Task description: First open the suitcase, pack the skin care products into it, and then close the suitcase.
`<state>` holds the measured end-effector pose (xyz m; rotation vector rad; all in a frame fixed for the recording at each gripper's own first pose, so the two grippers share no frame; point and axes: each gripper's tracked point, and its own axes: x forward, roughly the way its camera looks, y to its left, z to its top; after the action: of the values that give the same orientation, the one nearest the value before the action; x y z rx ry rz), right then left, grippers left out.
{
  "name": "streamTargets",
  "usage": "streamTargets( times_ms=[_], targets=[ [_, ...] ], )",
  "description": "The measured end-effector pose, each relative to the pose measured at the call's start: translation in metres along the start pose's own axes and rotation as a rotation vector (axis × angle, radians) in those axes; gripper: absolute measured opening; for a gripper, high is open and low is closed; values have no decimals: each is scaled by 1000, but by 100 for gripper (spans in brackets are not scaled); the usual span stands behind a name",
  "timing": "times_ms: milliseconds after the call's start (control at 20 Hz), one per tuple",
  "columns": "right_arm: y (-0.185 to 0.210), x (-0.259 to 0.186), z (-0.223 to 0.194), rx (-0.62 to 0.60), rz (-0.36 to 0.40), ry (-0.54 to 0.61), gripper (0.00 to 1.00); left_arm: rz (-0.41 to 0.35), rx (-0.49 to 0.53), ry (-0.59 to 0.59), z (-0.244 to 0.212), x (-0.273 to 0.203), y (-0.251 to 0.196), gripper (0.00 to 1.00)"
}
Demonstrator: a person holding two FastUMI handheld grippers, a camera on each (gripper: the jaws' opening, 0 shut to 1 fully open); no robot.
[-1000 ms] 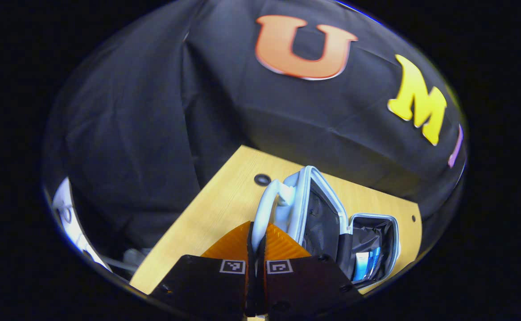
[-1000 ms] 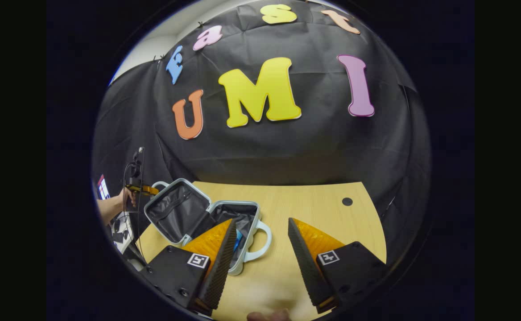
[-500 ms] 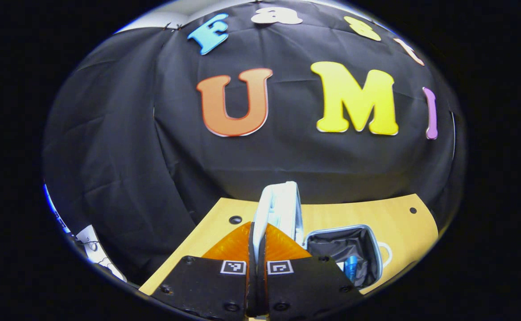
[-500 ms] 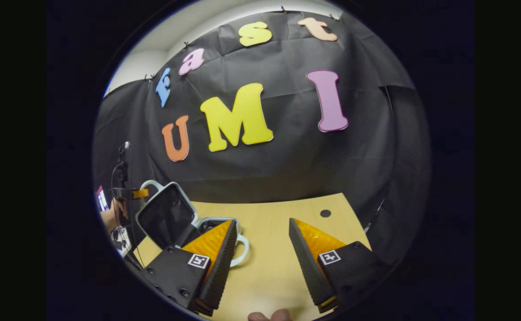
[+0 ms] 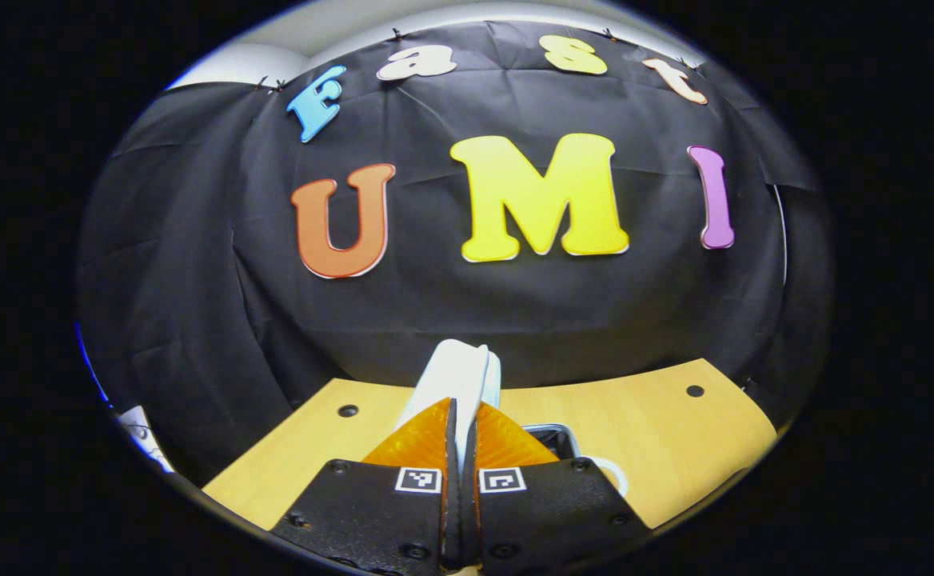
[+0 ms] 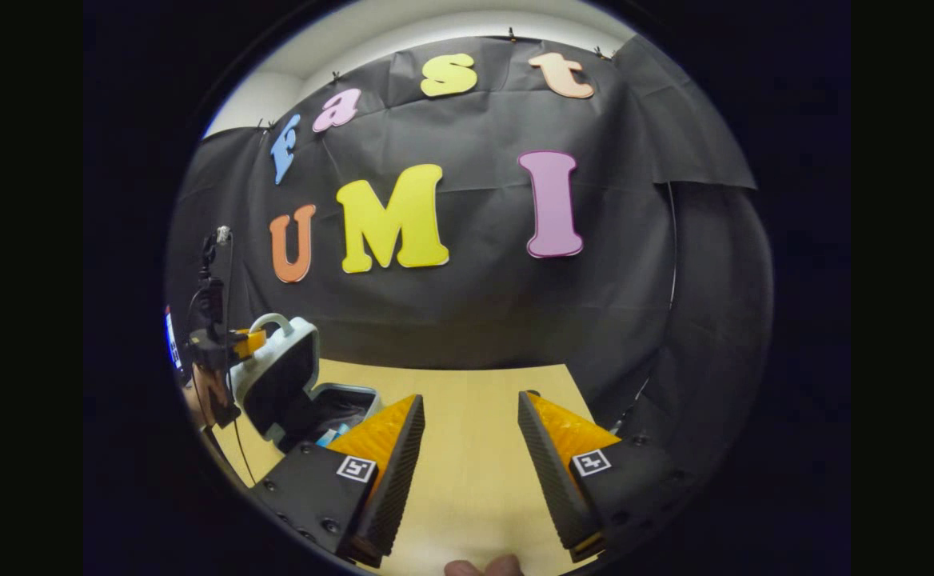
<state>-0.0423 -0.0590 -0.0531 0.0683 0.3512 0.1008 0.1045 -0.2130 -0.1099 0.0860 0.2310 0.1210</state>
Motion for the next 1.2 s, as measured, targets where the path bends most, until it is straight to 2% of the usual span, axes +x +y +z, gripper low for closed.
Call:
streamTargets(
  times_ms=[250, 600, 1000, 1200],
  targets=[
    [-24, -12, -2, -37, -71, 24, 71, -102, 20, 33, -35, 15, -67, 3],
    [-46, -28, -14, -50, -151, 72, 71, -200, 57, 143, -97, 39, -133, 4],
    [-64, -36, -20, -20, -205, 89, 71, -201, 133, 224, -146, 52, -156, 4],
    [-64, -37, -20, -24, -201, 87, 71, -194, 156, 234, -156, 54, -163, 10]
  ],
)
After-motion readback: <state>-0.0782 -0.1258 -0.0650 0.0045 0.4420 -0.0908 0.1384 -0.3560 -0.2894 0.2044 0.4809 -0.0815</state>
